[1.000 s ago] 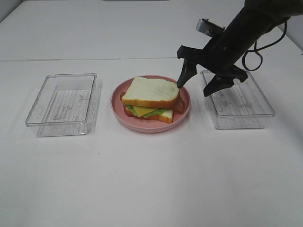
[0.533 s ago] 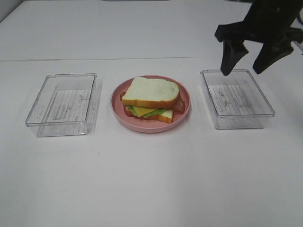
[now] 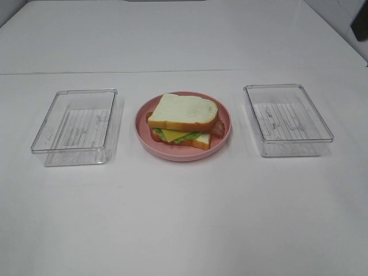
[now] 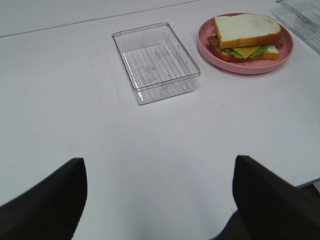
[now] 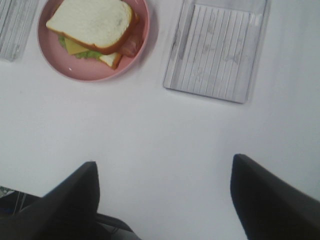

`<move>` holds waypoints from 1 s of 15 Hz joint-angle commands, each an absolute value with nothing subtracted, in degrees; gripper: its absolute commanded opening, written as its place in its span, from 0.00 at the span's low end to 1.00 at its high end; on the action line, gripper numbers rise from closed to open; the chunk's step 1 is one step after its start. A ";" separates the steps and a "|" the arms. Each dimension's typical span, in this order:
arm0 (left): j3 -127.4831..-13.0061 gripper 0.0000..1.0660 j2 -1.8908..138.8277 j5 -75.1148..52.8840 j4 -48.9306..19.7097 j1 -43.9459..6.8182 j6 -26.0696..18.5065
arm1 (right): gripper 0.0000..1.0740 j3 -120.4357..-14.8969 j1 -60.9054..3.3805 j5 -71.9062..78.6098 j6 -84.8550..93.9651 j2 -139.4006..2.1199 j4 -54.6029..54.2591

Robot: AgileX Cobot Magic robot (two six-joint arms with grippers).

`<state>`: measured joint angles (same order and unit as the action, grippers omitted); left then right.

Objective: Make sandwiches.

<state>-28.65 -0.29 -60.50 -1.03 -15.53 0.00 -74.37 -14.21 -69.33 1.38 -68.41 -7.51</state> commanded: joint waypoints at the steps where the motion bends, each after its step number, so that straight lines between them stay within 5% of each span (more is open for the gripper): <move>1: -28.48 0.72 -1.43 -59.87 -1.15 -15.36 0.00 | 0.65 -63.88 -14.38 -72.48 0.80 -57.47 -7.05; 8: -28.48 0.72 -1.43 -59.87 -1.43 -15.36 -0.29 | 0.65 -32.89 -14.38 -65.60 4.76 -20.97 -6.82; 15: -28.48 0.72 -1.43 -59.87 -1.55 -15.36 -0.52 | 0.65 -28.82 -14.38 -60.85 5.90 -4.70 -6.53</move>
<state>-28.65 -0.29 -60.50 -1.03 -15.53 -0.34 -29.05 -14.21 -61.71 5.10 -5.16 -7.10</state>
